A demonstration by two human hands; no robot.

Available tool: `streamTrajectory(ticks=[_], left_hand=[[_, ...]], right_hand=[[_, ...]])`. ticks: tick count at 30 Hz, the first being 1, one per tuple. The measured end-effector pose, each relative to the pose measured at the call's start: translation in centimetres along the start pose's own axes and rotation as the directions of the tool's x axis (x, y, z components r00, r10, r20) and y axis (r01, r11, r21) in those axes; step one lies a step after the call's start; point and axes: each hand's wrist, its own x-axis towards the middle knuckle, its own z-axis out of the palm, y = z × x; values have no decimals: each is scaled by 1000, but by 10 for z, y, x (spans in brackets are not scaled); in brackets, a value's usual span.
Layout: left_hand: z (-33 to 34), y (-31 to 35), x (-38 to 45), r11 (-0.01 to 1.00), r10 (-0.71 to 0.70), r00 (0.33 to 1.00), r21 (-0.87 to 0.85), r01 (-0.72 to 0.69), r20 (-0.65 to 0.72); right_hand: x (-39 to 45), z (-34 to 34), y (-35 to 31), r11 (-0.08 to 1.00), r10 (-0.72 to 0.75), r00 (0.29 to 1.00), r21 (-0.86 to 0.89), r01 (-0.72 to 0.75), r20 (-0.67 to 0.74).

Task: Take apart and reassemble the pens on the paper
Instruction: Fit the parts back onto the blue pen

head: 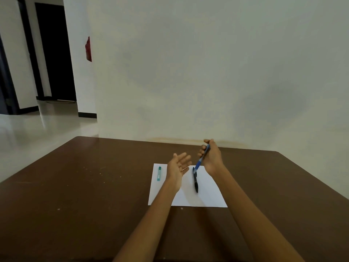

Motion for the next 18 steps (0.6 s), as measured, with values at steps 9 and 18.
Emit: streamTrajectory(ticks=[9,18], left_hand=[[-19,-13,4,837,-57,997,-543,71,42],[-24,-14,7,815,-53,997,-575,70,47]], right_hand=[[17,5,17,947,96,995,305,-97,16],[25,19,46,948,129,992,294,-119,-15]])
